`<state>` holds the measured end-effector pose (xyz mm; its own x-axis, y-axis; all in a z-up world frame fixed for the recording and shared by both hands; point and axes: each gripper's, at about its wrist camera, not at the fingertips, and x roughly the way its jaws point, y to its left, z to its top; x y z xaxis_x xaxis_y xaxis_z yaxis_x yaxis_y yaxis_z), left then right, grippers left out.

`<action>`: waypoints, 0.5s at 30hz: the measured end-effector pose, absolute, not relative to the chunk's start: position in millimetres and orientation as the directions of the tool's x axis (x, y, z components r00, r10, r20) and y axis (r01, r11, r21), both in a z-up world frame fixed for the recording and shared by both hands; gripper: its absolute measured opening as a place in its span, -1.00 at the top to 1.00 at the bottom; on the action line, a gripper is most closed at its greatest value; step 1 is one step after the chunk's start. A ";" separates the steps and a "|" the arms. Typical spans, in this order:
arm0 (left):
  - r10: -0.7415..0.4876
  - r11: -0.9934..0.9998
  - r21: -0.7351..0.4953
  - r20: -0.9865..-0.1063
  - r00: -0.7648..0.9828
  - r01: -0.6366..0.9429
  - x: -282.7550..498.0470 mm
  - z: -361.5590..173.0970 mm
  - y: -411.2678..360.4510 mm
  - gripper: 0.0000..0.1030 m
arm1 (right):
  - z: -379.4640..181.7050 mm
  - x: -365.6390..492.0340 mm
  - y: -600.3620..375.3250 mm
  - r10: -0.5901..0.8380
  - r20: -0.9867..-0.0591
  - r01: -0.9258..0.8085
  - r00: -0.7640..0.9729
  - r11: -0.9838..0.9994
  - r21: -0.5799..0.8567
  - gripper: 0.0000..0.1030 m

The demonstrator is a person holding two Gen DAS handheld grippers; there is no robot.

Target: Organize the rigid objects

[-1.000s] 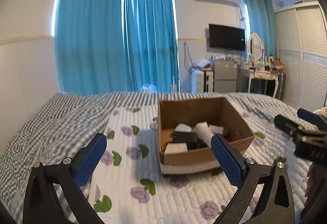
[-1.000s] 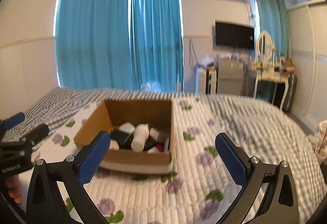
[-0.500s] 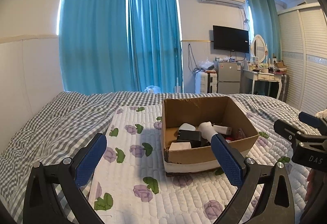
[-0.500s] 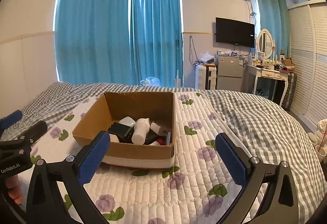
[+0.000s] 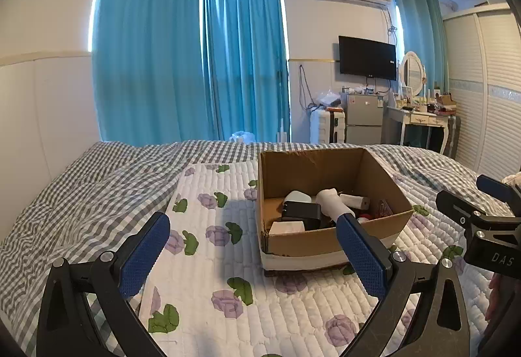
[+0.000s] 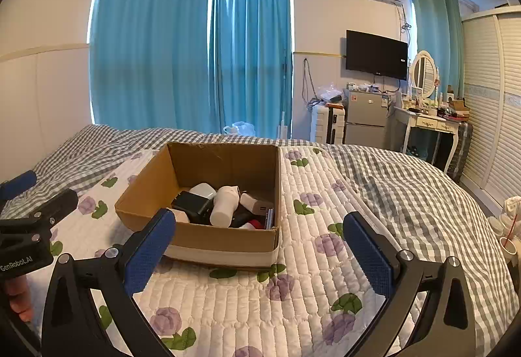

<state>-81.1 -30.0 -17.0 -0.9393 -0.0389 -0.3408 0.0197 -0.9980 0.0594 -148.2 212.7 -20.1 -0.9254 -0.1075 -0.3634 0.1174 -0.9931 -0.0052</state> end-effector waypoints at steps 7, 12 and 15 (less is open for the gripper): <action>-0.040 -0.998 0.057 -0.342 -0.939 0.022 -80.6 -18.1 -30.2 -1.00 | -22.0 -149.3 212.3 -0.103 -0.374 0.113 -0.922 -0.994 -0.005 -1.00; -0.044 -0.998 0.061 -0.336 -0.941 0.025 -80.8 -18.8 -30.8 -1.00 | -23.1 -150.1 211.9 -0.102 -0.382 0.112 -0.919 -0.994 -0.005 -1.00; -0.044 -0.998 0.061 -0.337 -0.940 0.025 -80.7 -19.2 -30.8 -1.00 | -23.4 -150.7 211.5 -0.099 -0.386 0.110 -0.917 -0.994 -0.006 -1.00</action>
